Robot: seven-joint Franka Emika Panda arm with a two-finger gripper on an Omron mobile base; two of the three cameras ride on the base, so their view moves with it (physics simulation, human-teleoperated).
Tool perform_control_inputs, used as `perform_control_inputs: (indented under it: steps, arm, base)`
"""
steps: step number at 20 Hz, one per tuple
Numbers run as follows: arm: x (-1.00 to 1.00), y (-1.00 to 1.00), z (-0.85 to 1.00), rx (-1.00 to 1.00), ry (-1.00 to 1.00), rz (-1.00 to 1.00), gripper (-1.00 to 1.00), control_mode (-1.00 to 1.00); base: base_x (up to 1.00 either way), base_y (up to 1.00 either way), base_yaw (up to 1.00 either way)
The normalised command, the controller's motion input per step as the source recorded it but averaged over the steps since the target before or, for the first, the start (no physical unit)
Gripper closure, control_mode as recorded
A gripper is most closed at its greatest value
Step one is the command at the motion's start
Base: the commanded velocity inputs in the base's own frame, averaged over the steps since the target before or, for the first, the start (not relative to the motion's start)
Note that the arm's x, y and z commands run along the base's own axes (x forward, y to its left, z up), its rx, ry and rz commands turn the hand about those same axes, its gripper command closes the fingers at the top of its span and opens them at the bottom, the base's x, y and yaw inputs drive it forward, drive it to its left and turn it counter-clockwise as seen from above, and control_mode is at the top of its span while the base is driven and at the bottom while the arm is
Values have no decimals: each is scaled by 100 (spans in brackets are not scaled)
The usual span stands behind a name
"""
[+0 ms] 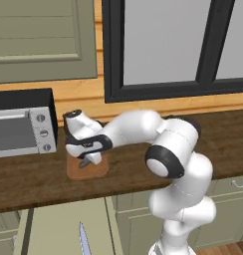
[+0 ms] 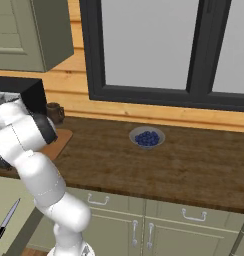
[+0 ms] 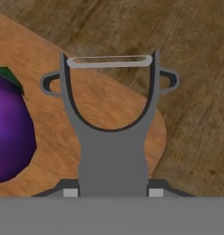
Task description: Place the appropriate cutting tool for cutting the eggplant skin on the cutting board.
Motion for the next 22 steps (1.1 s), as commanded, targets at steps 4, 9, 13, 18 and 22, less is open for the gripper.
perform_control_inputs:
  steps: [4,9,13,18,22]
  arm:
    - [6,0,-29,0,0,0,100,-100]
    - [1,-5,-9,1,0,0,-100,-100]
    - [-14,-26,0,3,0,0,-100,-100]
    - [-56,-53,31,6,-6,-1,-100,-100]
    - [-45,-90,45,7,-4,-2,-100,-100]
  base:
    - [0,0,0]
    - [0,0,0]
    - [0,0,0]
    - [0,0,0]
    - [0,0,0]
